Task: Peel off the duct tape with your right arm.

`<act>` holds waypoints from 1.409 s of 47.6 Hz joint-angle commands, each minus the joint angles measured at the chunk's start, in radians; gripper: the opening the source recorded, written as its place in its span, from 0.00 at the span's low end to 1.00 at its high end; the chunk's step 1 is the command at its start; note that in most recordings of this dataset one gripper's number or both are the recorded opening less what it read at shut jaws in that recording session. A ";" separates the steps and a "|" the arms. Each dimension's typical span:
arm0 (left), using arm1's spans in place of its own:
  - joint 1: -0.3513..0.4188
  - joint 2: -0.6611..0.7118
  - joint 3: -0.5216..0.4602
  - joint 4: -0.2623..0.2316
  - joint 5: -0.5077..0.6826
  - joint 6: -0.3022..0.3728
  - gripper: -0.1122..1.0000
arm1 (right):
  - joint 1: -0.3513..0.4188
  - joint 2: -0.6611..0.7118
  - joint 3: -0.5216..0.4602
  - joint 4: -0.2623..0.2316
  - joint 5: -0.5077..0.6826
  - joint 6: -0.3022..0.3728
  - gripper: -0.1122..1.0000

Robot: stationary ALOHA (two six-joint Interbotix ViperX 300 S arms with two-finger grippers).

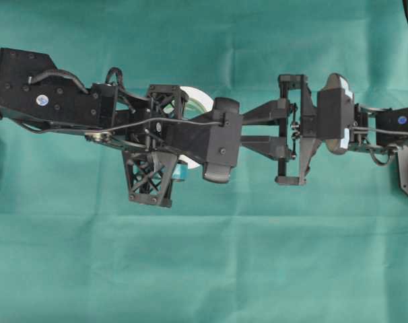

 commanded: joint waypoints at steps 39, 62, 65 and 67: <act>0.002 -0.031 -0.008 0.002 -0.006 0.002 0.28 | 0.006 0.028 -0.043 -0.003 -0.015 -0.002 0.02; -0.066 -0.031 -0.003 0.002 -0.008 0.018 0.28 | -0.031 0.028 -0.035 0.002 -0.015 -0.005 0.02; -0.083 -0.032 0.006 0.002 -0.006 0.046 0.28 | -0.035 0.028 -0.034 0.002 -0.015 -0.005 0.02; -0.097 -0.031 0.012 0.002 -0.005 0.083 0.28 | -0.037 0.028 -0.032 0.002 -0.015 -0.005 0.02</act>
